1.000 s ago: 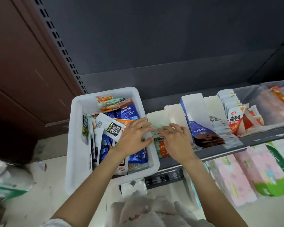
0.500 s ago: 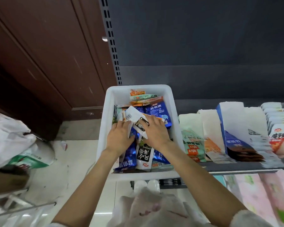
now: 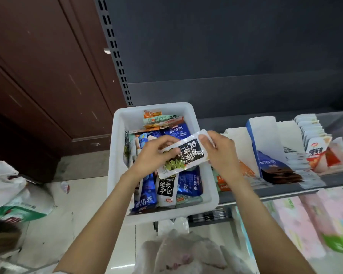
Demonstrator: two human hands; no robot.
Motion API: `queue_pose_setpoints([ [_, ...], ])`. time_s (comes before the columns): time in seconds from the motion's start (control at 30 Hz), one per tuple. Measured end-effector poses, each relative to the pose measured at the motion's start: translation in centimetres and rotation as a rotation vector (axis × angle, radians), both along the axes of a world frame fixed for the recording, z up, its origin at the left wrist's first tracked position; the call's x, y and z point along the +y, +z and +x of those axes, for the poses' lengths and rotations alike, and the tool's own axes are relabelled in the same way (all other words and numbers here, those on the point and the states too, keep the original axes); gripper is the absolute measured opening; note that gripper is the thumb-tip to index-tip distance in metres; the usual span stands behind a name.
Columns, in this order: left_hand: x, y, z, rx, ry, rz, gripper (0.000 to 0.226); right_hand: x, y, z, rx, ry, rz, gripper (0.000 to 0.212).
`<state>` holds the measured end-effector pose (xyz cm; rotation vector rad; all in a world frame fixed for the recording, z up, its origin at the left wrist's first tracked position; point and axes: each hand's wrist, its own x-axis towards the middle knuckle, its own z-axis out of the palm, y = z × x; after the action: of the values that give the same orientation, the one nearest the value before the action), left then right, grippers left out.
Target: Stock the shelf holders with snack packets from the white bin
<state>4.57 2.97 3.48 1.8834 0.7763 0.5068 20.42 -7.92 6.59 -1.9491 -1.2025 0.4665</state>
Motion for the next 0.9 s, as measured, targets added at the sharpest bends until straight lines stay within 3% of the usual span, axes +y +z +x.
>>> queue_pose_setpoints([
  [0.1,-1.0,1.7,1.7,-0.026,-0.099,-0.088,0.016,-2.7,1.1,2.8,0.408,0.058,-0.047,0.010],
  [0.17,-1.9,2.5,3.0,-0.021,-0.166,-0.089,0.017,-4.9,1.3,4.4,0.448,0.111,-0.066,0.013],
  [0.33,-5.4,4.2,7.7,-0.040,-0.288,-0.007,0.020,-10.4,1.1,6.7,0.247,-0.091,0.135,0.008],
  [0.57,-11.6,4.2,19.0,-0.155,-0.219,0.621,0.008,-18.4,1.4,13.3,-0.145,-0.245,0.383,0.023],
  [0.77,-14.4,2.3,27.3,-0.074,-0.172,0.635,0.013,-19.8,-0.8,20.5,-0.402,-0.461,0.363,0.019],
  [0.9,-14.3,1.4,29.8,0.058,-0.220,0.579,0.025,-18.1,-1.6,23.8,-0.598,-0.434,0.277,0.014],
])
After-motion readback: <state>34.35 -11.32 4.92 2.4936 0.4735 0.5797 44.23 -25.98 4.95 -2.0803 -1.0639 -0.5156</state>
